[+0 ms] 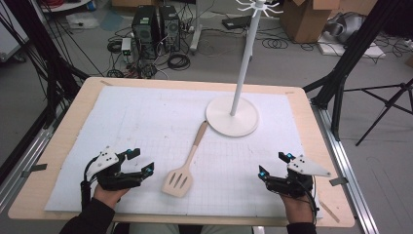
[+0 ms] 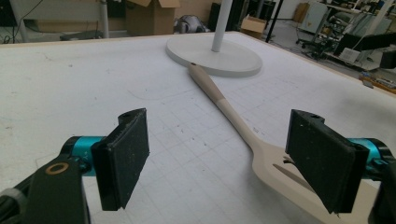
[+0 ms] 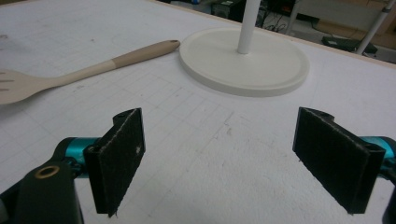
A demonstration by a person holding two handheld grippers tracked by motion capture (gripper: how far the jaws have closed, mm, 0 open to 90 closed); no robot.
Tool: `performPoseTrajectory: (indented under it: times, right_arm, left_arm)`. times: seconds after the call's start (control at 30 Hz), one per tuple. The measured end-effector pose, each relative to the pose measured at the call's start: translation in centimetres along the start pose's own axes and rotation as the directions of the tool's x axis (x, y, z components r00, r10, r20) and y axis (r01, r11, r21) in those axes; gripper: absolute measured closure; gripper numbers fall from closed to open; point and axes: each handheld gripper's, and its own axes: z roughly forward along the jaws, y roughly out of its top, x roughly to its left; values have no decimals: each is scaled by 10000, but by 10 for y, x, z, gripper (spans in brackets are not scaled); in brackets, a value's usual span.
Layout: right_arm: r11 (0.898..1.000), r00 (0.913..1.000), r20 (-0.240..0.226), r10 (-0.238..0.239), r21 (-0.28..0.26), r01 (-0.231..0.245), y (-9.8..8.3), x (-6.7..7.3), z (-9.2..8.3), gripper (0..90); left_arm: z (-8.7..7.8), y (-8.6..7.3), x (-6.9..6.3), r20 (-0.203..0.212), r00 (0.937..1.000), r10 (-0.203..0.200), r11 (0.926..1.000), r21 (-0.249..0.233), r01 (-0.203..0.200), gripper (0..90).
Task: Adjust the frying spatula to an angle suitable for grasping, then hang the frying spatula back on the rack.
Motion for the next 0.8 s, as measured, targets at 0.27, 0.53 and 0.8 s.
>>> performPoseTrajectory:
  times: [0.27,0.53,0.8]
  right_arm:
    - [10000,10000,64,15,-60,-14,-2,0,-6,157]
    - [10000,9999,131,10,-23,-10,-3,-1,-7,157]
    - [9999,9997,233,106,-18,-106,-3,-1,-7,157]
  left_arm:
    - [5,0,-7,234,9994,259,9995,162,-263,220]
    - [10,0,-8,297,9992,263,9992,283,-272,222]
    - [17,10,-11,423,9990,150,9964,823,-184,223]
